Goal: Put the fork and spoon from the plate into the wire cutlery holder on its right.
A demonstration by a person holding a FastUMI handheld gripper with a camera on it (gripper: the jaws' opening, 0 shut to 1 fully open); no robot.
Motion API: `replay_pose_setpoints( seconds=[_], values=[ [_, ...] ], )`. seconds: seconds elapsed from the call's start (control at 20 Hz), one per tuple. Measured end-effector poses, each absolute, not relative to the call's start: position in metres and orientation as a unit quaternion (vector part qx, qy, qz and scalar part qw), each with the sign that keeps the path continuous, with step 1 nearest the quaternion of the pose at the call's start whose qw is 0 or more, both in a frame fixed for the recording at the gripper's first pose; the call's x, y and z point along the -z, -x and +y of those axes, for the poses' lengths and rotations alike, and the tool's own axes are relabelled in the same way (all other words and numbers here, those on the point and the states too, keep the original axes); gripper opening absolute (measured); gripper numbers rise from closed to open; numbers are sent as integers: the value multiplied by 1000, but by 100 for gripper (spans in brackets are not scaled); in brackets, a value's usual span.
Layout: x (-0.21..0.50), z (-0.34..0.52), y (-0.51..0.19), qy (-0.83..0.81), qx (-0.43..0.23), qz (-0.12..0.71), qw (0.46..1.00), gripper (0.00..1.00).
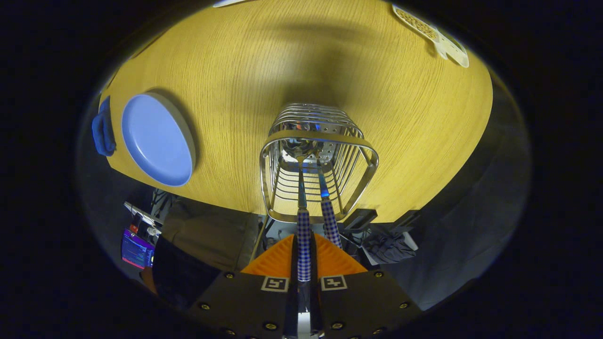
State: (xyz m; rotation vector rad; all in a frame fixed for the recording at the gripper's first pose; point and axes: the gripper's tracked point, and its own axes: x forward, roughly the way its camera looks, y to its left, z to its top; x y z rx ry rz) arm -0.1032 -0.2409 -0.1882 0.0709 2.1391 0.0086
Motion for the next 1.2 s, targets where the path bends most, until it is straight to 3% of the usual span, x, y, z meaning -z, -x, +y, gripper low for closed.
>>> replay_pose_setpoints(
  seconds=[0.05, 0.15, 0.25, 0.3, 0.8, 1.2],
  values=[
    [190, -242, 105, -26, -3, 874, 486, 10],
    [188, -245, 101, -17, -8, 863, 506, 23],
    [184, -248, 97, -12, -7, 842, 539, 28],
    [177, -246, 96, -15, -7, 828, 561, 35],
    [104, -183, 68, -67, 8, 581, 811, 35],
    [35, -127, 45, -56, 86, 285, 953, 35]
  ],
)
